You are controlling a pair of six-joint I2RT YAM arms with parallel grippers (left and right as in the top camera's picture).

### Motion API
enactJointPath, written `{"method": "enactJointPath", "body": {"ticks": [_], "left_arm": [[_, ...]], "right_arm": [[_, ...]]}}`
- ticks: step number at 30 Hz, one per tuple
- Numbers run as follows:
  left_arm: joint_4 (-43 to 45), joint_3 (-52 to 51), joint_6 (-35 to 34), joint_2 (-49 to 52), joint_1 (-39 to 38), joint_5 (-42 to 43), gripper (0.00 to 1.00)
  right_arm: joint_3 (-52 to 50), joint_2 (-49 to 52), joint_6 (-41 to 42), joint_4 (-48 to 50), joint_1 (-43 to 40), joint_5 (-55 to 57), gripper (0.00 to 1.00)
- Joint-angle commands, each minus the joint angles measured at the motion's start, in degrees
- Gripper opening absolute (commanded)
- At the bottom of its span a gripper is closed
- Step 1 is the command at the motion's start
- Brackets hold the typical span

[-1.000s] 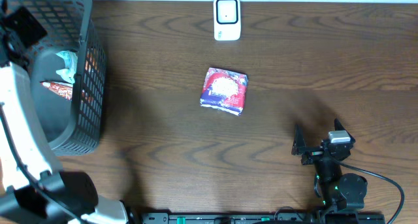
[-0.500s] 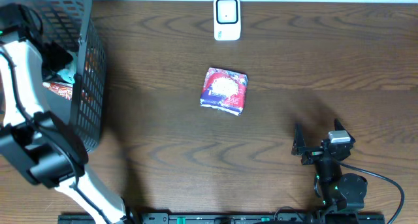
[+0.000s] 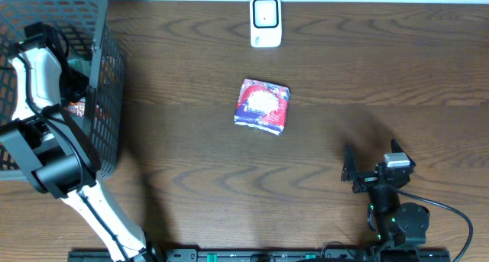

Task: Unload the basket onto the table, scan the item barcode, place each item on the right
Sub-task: 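Grasp the orange-red snack bar with the left gripper and lift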

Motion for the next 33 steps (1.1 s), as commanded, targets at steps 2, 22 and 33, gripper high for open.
{"method": "enactJointPath", "body": {"ticks": [2, 22, 33], "left_arm": [[0.7, -0.6, -0.3, 2.2, 0.5, -0.9, 0.78], [-0.7, -3.8, 4.6, 2.0, 0.6, -0.9, 0.08], [1.7, -2.5, -1.9, -17.4, 0.6, -0.9, 0.07]], "right_arm": [[-0.2, -0.3, -0.4, -0.1, -0.4, 0.1, 0.99], [-0.2, -0.3, -0.4, -0.1, -0.4, 0.1, 0.99], [-0.2, -0.3, -0.4, -0.1, -0.4, 0.1, 0.99]]}}
